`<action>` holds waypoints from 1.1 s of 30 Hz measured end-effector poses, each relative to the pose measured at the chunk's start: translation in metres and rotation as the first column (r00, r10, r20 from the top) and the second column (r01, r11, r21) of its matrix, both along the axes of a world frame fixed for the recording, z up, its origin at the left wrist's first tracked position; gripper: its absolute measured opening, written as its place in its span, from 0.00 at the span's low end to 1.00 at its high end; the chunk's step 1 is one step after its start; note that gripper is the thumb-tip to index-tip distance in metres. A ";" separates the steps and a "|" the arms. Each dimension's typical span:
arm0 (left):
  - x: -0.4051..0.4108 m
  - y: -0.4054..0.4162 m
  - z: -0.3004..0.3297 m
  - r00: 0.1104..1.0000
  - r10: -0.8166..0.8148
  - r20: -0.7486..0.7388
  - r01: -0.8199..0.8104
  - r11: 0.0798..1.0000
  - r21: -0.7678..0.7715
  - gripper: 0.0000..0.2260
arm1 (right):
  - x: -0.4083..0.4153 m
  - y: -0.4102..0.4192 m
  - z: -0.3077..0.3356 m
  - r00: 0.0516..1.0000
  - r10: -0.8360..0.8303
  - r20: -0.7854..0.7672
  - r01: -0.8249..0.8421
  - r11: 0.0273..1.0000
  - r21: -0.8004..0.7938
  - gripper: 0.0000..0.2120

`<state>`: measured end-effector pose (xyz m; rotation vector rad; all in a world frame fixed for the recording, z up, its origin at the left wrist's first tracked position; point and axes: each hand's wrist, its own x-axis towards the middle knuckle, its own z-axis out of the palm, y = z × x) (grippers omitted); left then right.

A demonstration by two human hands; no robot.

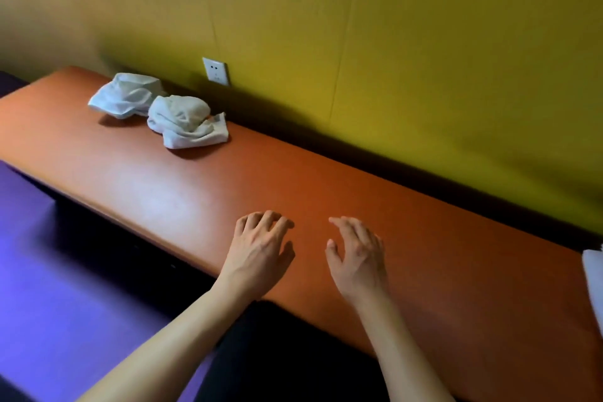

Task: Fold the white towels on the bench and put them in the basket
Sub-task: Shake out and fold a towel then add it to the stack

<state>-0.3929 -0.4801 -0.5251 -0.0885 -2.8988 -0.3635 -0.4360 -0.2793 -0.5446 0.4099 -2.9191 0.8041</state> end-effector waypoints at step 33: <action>-0.249 -0.286 -0.104 0.889 0.442 0.120 -0.366 0.842 -0.395 0.27 | -0.177 -0.222 -0.104 0.915 0.283 0.286 -0.363 0.888 0.284 0.30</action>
